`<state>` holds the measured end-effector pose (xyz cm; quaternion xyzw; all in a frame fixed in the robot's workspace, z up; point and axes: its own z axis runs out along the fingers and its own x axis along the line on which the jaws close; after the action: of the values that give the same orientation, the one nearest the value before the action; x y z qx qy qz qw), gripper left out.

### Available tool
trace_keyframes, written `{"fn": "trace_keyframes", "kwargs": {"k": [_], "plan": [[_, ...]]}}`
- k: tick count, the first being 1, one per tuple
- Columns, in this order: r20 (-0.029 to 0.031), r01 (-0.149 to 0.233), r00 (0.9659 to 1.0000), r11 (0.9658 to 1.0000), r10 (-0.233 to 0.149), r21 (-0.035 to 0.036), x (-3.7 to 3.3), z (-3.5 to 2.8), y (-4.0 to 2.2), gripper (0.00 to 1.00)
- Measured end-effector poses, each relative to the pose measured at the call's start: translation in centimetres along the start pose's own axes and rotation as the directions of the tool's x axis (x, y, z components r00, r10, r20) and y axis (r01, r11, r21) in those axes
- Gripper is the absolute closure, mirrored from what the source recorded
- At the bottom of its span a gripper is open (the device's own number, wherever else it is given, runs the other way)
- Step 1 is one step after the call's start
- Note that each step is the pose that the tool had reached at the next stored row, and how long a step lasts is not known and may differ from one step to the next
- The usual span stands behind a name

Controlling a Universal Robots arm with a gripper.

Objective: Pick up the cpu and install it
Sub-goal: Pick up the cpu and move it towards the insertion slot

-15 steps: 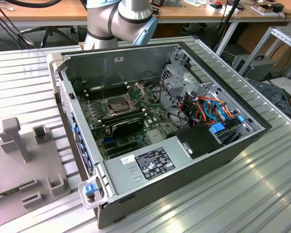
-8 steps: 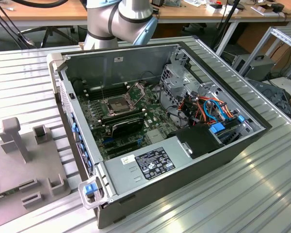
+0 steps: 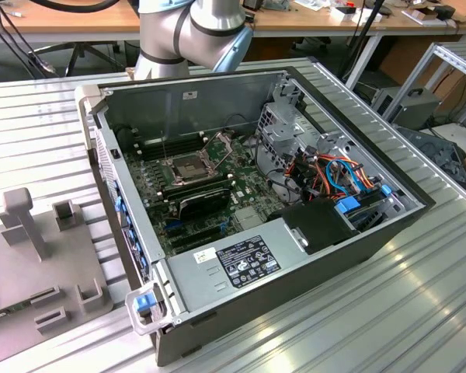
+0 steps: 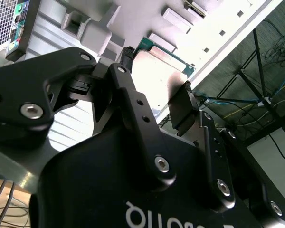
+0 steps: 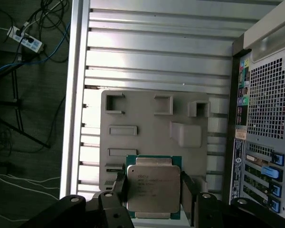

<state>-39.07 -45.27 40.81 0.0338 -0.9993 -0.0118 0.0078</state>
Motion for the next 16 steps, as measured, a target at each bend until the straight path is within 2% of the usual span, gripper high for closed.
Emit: {"fn": "trace_keyframes", "kwargs": {"k": [16], "plan": [[0.0001,0.0,1.0,1.0,0.0,-0.0001,-1.95,-0.02,-0.13,0.45]]}}
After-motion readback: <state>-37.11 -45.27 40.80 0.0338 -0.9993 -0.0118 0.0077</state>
